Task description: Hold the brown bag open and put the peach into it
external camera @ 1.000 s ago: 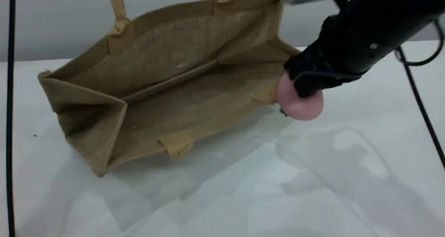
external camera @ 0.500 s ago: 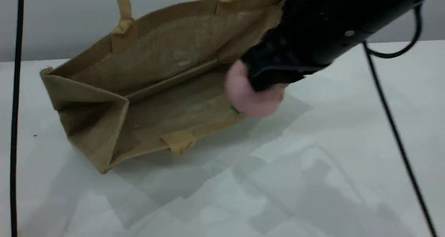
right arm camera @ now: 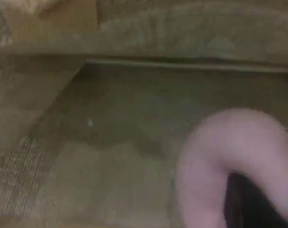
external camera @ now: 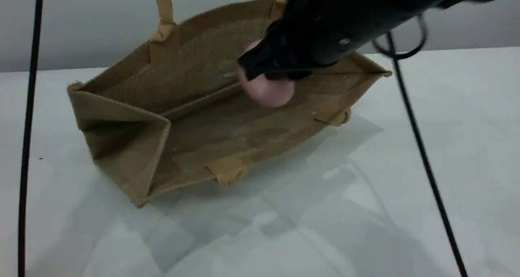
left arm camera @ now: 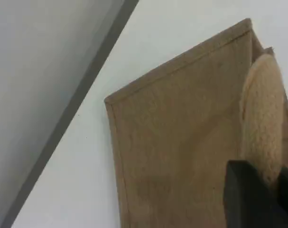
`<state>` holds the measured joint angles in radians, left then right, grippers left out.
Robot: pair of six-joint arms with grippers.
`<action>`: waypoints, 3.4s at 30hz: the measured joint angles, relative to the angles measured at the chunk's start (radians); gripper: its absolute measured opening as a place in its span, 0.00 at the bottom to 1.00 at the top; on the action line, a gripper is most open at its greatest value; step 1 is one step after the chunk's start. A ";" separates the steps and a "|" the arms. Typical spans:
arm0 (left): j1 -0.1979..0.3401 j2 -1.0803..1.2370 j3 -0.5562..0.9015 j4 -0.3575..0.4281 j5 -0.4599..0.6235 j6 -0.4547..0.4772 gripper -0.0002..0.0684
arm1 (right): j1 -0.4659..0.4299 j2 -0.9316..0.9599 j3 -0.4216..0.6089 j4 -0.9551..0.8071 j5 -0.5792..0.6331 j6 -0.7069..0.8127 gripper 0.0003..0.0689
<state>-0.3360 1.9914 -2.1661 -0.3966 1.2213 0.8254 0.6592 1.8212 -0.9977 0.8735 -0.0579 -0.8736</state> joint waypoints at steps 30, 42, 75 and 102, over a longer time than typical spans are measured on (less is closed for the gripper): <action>0.001 0.000 0.000 0.000 0.001 0.005 0.13 | -0.072 0.044 -0.162 -0.018 0.102 -0.033 0.85; 0.001 0.000 0.000 -0.005 0.000 0.004 0.13 | -0.358 -0.206 -0.144 -0.090 0.389 -0.024 0.85; 0.004 -0.288 0.063 0.346 0.002 -0.565 0.85 | -0.584 -0.962 -0.146 -0.472 0.889 0.467 0.85; -0.017 -1.485 1.113 0.413 0.002 -0.654 0.85 | -0.578 -1.537 -0.061 -0.600 1.279 0.653 0.85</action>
<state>-0.3533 0.5063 -1.0532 0.0167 1.2233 0.1715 0.0807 0.2846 -1.0585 0.2735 1.2213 -0.2206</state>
